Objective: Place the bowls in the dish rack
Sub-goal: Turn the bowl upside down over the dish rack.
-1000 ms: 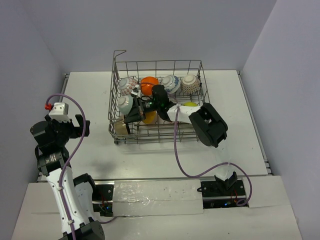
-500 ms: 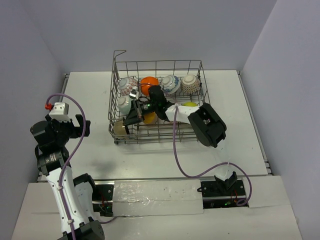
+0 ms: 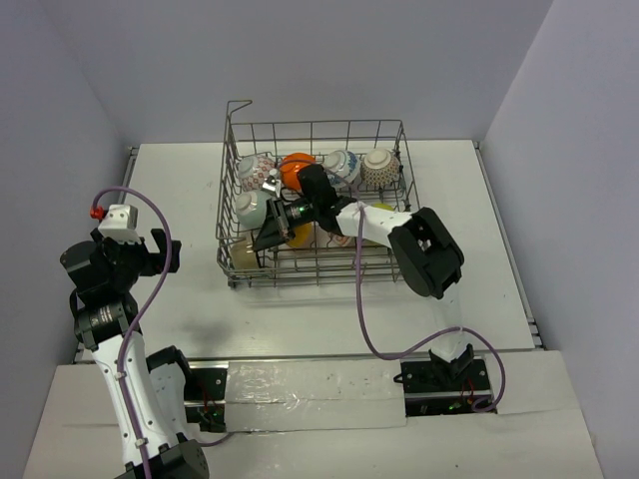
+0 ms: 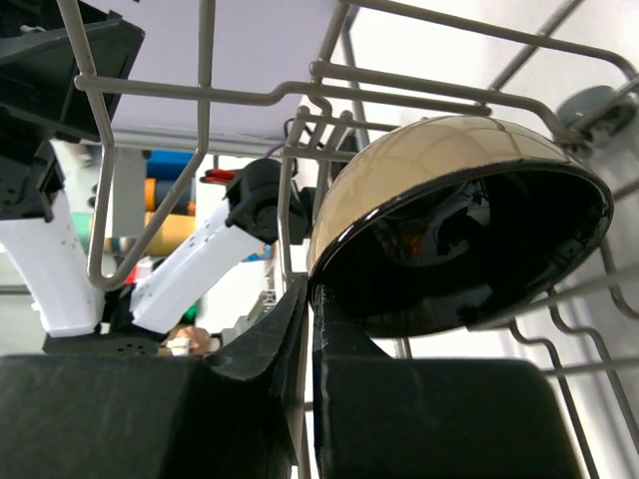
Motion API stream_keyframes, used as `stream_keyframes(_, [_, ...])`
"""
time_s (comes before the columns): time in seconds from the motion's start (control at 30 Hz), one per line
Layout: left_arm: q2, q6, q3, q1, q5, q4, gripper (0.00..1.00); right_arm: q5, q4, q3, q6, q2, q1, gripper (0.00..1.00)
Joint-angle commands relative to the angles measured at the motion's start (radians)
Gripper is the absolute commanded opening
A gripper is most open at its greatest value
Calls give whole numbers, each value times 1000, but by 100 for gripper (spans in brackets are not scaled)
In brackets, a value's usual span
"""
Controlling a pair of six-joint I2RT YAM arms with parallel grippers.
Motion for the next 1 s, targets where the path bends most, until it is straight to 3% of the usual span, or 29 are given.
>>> stream_keyframes(0.0, [-2,-2,-5,5,29,22,99,14,-79,34,-95,-95,-21,0])
stream_keyframes(0.97, [2,-7,-9,5,38,22,99,120,-312,-27,-342,-189,-93,0])
